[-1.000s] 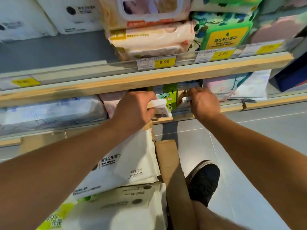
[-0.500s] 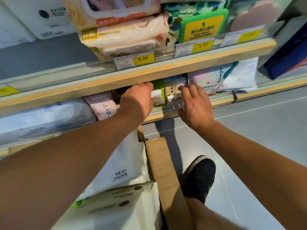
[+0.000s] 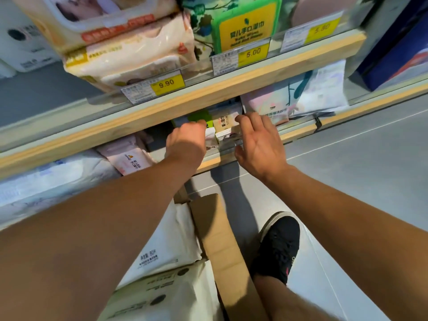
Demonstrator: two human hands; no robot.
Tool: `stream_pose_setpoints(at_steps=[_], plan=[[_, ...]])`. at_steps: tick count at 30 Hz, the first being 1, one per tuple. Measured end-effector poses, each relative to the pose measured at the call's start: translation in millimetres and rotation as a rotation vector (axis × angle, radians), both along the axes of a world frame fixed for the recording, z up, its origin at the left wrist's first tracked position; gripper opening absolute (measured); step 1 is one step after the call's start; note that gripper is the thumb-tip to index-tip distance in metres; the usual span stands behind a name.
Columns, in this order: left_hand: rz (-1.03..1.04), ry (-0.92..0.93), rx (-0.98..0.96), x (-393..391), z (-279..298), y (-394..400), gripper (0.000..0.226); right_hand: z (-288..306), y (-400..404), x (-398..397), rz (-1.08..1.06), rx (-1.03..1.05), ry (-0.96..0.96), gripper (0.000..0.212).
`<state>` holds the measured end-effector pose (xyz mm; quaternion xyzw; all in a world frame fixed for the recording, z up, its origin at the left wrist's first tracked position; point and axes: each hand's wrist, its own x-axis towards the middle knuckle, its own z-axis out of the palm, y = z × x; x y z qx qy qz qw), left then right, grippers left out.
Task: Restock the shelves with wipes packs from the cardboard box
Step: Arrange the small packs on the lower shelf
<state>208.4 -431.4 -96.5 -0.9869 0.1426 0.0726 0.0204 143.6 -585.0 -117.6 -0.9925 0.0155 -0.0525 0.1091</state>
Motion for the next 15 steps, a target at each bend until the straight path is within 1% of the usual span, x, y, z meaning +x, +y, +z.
stream_pose_setpoints(at_steps=[4,12,15], plan=[[-0.018,0.024,0.003,2.2,-4.6,0.4,0.024,1.5,1.1,-1.1,0.005,0.006,-0.009,0.062],[0.024,0.032,-0.071,5.0,-8.4,2.9,0.019,3.2,1.5,-1.3,0.005,-0.001,-0.001,0.069],[0.010,0.033,-0.097,5.4,-3.6,5.3,0.015,8.4,2.3,1.3,-0.001,-0.008,0.002,0.070]])
